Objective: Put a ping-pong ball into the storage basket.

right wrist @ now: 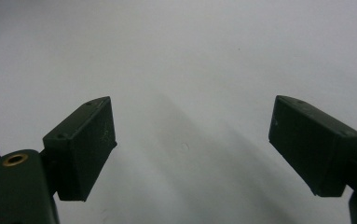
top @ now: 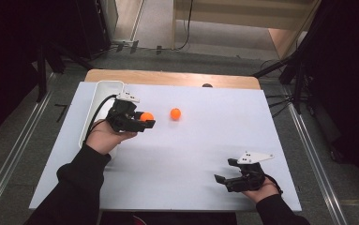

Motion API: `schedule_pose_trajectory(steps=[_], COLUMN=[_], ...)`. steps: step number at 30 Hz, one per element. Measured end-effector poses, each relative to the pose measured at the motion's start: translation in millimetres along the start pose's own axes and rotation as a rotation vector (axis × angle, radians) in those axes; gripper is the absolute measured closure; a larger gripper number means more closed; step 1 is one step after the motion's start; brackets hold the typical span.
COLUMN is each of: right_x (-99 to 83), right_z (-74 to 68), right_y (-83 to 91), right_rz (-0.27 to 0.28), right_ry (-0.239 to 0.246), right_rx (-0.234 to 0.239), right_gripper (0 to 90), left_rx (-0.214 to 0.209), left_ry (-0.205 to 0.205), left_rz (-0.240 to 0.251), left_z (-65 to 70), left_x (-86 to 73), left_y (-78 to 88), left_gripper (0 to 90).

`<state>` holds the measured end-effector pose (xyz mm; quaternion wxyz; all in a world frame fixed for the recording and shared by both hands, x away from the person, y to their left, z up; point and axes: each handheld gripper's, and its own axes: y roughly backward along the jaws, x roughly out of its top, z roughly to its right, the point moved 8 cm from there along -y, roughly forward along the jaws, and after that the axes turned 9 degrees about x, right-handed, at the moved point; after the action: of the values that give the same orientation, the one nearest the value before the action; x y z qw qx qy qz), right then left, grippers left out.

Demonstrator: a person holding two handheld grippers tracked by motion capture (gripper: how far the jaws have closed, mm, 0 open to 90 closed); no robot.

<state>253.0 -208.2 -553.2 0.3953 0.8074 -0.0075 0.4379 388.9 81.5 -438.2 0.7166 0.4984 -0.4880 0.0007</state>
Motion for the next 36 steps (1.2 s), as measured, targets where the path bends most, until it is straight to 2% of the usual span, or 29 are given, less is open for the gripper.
schedule_pose_trajectory(steps=[6, 8, 21, 36], right_x=[0.0, 0.0, 0.0, -0.1], right_z=[0.0, 0.0, 0.1, 0.1], right_y=[0.0, 0.1, 0.1, 0.1], right_rz=[0.0, 0.0, 0.0, -0.001], right_ry=[0.0, 0.0, 0.0, -0.001], right_rx=[0.0, 0.0, -0.001, -0.001], right_gripper=[13.1, 13.1, 13.1, 13.2], left_rx=[0.014, 0.043, 0.066, 0.125], left_ry=[0.013, 0.01, 0.039, 0.075], left_rz=[0.0, -0.001, -0.001, -0.005], left_z=[-8.5, -13.5, -29.1, -49.9], left_x=[-0.7, -1.6, -3.9, -8.0], left_y=[2.5, 3.2, 7.7, 10.8], left_gripper=[50.0, 50.0, 50.0, 50.0])
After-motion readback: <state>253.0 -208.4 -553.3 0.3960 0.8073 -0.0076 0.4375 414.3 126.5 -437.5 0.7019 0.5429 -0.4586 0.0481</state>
